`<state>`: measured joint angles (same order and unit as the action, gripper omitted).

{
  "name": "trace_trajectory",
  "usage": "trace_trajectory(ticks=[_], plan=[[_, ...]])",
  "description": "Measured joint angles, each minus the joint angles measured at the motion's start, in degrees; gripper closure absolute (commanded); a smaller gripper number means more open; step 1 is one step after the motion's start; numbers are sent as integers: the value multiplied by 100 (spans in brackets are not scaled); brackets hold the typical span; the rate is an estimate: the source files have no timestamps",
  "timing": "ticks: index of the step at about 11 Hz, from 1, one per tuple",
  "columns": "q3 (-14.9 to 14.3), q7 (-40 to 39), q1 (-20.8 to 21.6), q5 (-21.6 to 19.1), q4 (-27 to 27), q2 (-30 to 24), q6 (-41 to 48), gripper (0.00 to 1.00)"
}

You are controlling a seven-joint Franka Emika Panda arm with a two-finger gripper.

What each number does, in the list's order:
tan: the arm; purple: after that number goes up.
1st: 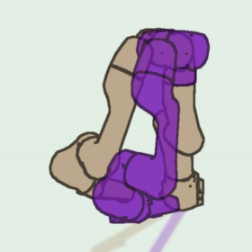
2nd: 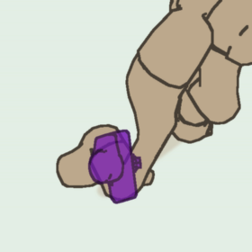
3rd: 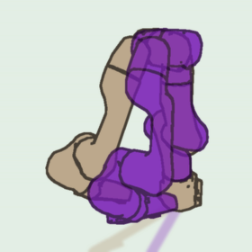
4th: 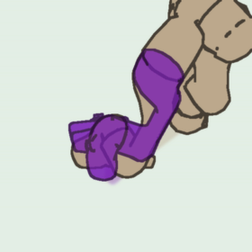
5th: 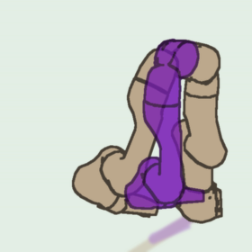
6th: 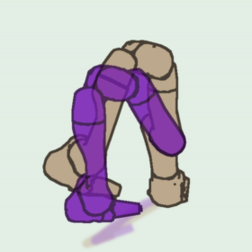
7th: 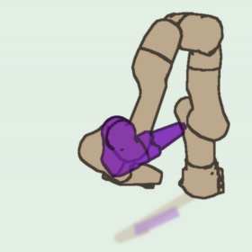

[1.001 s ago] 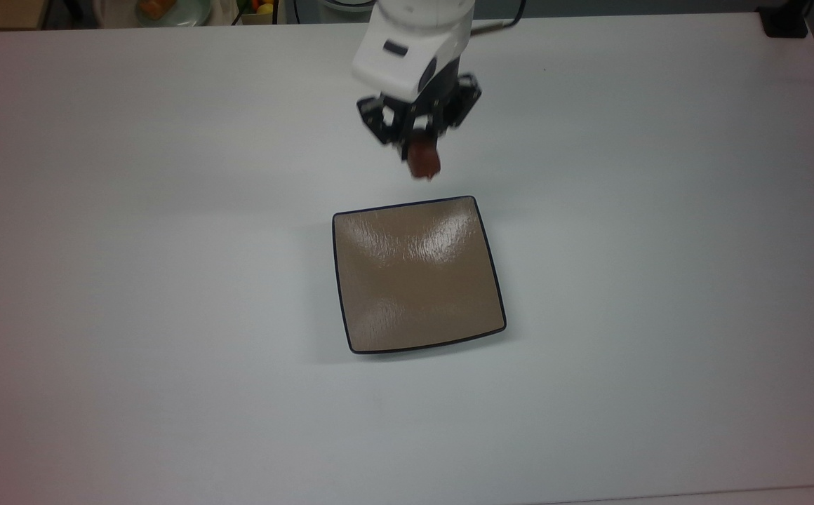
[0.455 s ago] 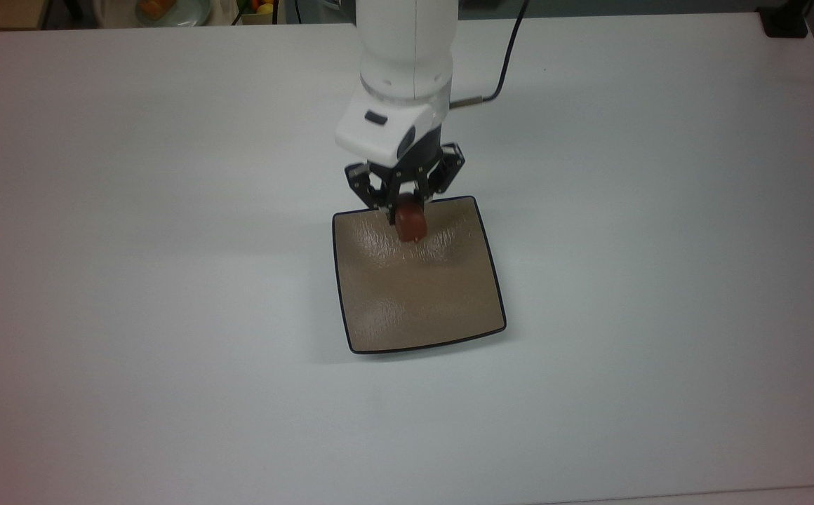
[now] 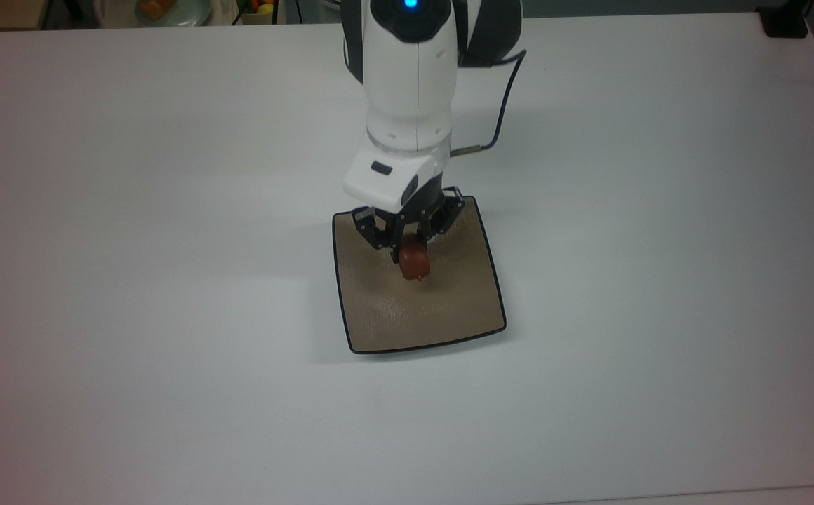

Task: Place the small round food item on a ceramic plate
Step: 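Lower the food item onto the plate center and open the gripper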

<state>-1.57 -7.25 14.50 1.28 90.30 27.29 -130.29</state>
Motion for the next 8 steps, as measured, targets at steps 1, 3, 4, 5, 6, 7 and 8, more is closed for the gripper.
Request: trace_trajectory(ticks=[1, 3, 4, 5, 6, 7, 8], plan=[[9, 0, 4, 0, 0, 108, -152, 65], [21, 0, 14, 0, -2, 254, -346, 64], [23, 0, 18, 0, -4, 315, -374, 64], [25, 0, 20, 0, -5, 366, -375, 57], [27, 0, 24, 0, -5, 417, -376, 39], [31, 0, 28, 0, -6, 459, -456, 20], [33, 0, 33, 0, -6, 487, -599, 6]])
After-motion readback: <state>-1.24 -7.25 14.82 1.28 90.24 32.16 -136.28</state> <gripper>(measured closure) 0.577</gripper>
